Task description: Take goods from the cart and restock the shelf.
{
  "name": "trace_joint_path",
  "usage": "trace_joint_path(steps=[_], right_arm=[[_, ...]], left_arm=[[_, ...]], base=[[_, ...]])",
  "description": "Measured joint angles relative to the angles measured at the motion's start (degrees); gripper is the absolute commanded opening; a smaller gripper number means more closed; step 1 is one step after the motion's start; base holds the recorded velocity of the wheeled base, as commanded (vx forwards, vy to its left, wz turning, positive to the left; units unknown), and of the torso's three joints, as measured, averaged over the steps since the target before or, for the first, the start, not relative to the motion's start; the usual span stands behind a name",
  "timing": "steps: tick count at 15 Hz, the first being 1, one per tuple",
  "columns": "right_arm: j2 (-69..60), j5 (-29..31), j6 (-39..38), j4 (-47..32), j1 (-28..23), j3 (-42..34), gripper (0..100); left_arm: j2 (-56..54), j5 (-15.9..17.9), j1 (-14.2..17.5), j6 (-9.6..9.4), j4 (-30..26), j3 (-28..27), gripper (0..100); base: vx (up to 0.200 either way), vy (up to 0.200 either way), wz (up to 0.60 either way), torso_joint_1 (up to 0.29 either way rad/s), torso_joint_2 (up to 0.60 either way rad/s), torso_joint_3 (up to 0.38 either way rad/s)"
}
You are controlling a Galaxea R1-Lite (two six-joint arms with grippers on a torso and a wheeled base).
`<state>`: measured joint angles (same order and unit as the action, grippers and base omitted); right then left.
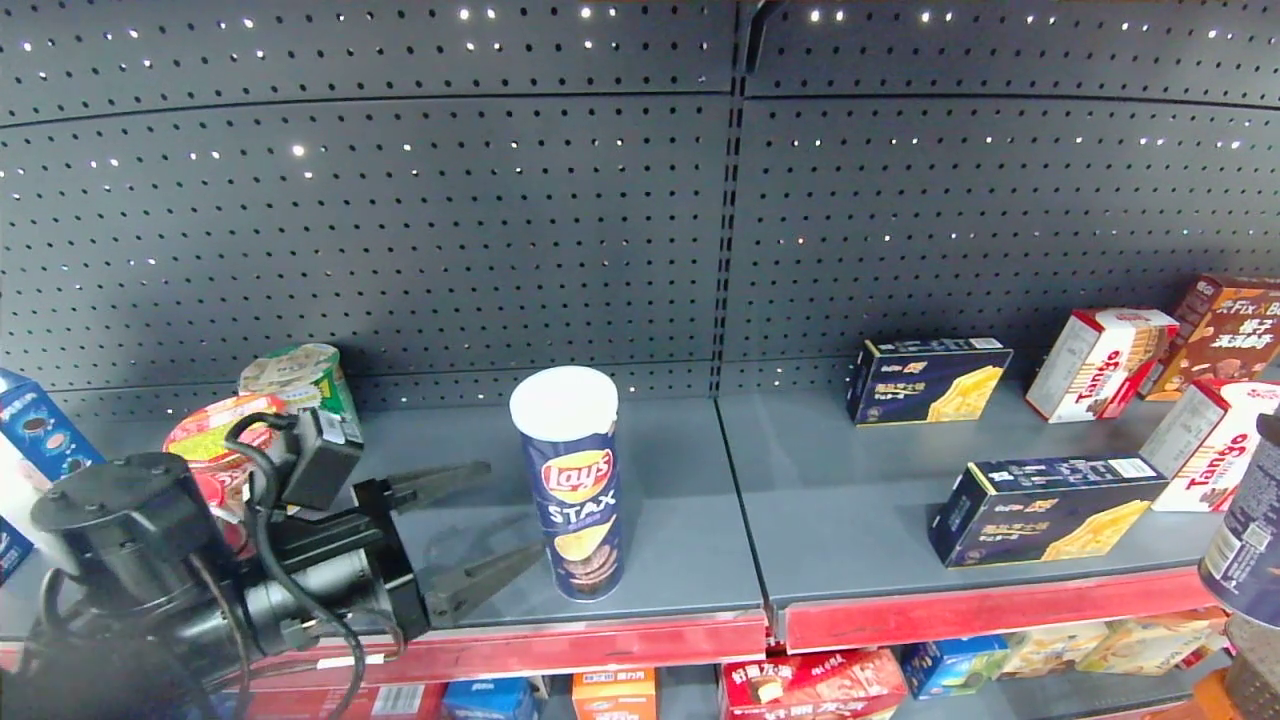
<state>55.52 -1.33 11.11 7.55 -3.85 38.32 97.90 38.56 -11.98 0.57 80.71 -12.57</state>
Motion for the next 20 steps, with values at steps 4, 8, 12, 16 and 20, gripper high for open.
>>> trace_joint_path(steps=[4,8,12,16,20], right_arm=[[-0.69,0.02,-0.05,-0.05,-0.11,-0.3,0],[-1.22,0.02,-0.44,-0.02,-0.05,-0.22,0],[-1.61,0.02,-1.21,0.02,-0.06,0.16,0],[-2.49,0.02,-2.3,0.0,-0.16,0.27,0],[-4.47,-0.06,-3.96,0.02,-0.16,-0.63,0]], left_arm=[[-9.18,-3.32,6.18,0.46,-0.29,7.51,100],[-24.53,-10.23,8.37,2.27,-11.65,11.56,100],[-49.62,-17.27,8.51,2.62,-45.25,9.96,100],[-76.28,-29.67,8.79,0.16,-82.32,4.25,100],[-93.2,-36.24,11.68,-2.86,-88.81,6.6,100]], base=[[0.0,0.0,0.0,0.0,0.0,0.0],[0.0,0.0,0.0,0.0,0.0,0.0],[0.0,0.0,0.0,0.0,0.0,0.0],[0.0,0.0,0.0,0.0,0.0,0.0],[0.0,0.0,0.0,0.0,0.0,0.0]])
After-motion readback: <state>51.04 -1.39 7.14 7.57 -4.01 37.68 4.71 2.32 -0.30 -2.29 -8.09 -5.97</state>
